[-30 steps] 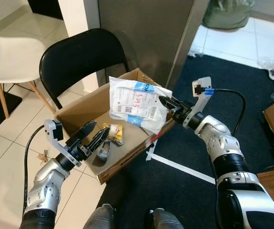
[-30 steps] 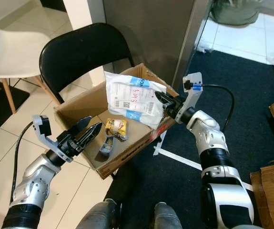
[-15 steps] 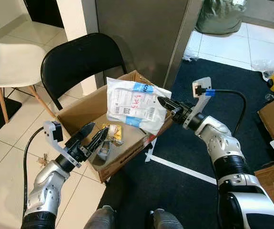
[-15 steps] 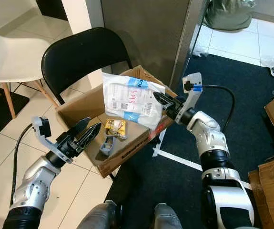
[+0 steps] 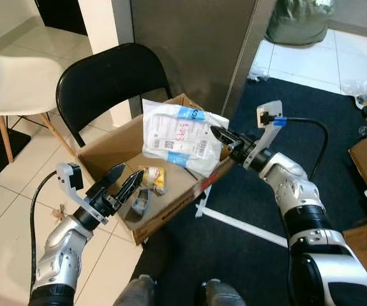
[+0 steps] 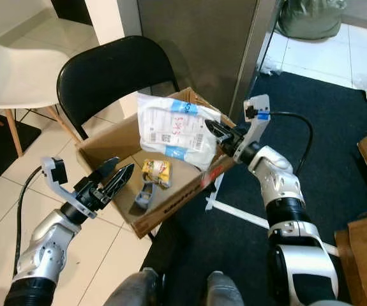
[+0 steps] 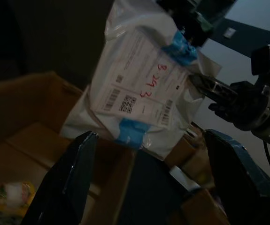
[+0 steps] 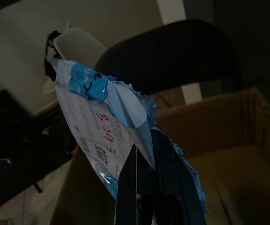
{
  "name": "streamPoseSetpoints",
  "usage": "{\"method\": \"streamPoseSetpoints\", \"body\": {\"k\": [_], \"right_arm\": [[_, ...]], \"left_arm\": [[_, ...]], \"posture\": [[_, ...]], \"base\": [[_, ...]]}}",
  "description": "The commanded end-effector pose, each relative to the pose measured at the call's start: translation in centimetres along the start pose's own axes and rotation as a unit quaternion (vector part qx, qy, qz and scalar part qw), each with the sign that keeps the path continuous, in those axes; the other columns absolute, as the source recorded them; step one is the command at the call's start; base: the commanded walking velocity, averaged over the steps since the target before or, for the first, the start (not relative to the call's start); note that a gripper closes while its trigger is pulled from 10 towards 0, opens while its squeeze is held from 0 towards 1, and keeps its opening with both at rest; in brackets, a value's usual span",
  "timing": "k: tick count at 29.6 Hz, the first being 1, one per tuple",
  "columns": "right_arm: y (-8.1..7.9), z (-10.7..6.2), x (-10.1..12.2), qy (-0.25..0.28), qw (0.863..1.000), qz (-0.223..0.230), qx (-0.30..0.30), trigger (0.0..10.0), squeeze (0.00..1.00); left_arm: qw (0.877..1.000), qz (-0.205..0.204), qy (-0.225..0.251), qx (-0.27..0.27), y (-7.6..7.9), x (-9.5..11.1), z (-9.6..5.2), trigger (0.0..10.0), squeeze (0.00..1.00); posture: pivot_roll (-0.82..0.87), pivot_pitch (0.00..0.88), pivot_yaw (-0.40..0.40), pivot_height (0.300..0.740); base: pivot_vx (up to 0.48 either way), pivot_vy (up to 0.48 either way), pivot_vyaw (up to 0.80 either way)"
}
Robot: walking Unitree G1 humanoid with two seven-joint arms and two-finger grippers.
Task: Picking trash to rubbish bin
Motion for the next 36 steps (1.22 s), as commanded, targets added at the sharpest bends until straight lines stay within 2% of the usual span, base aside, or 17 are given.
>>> {"method": "streamPoseSetpoints", "body": {"k": [1, 7, 20, 28, 30, 36], "right_arm": [[0.0, -0.3, -0.4, -0.006, 1.000, 0.001, 0.000, 10.0, 0.00], [0.2, -0.3, -0.5, -0.008, 1.000, 0.000, -0.005, 10.0, 0.00], [0.6, -0.3, -1.1, -0.032, 0.999, -0.007, -0.029, 10.0, 0.00], [0.8, -0.4, -1.7, -0.052, 0.998, -0.012, -0.037, 10.0, 0.00], [0.8, -0.6, -1.8, -0.056, 0.998, -0.021, -0.034, 10.0, 1.00], [0.9, -0.7, -1.9, -0.057, 0.997, -0.022, -0.038, 10.0, 1.00]], "left_arm": [[1.000, -0.004, -0.006, 0.005, 0.0, -0.2, -0.4, 10.0, 0.00], [1.000, -0.007, -0.008, 0.002, 0.0, -0.3, -0.3, 10.0, 0.00], [1.000, -0.011, -0.014, 0.003, 0.1, -0.4, -0.2, 10.0, 0.00], [1.000, -0.013, -0.012, 0.009, 0.0, -0.4, -0.1, 10.0, 0.00], [1.000, -0.013, -0.011, 0.008, 0.0, -0.4, -0.1, 10.0, 0.00], [1.000, -0.015, -0.011, 0.007, 0.1, -0.5, 0.0, 10.0, 0.00]], "posture": [[0.05, 0.145, 0.016, 0.740], [0.05, 0.146, 0.017, 0.740], [0.05, 0.149, 0.017, 0.740], [0.05, 0.150, 0.016, 0.740], [0.05, 0.150, 0.015, 0.740], [0.05, 0.151, 0.014, 0.740]], "base": [[0.270, 0.000, 0.75], [0.297, 0.000, 0.67], [0.305, 0.000, 0.00], [0.000, 0.000, 0.00], [0.000, 0.000, 0.00], [0.000, 0.000, 0.00]]}}
Point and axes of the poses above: a point about 5 cm out from each wrist's last joint towards the gripper, its own z axis pointing out of the wrist towards the gripper, its own x axis along the axis of the wrist's last joint, y = z × x, the point moved 2 cm from there along z, pointing out of the wrist towards the gripper, and after that the axes turned 13 degrees about -z, right-handed, at the moved point
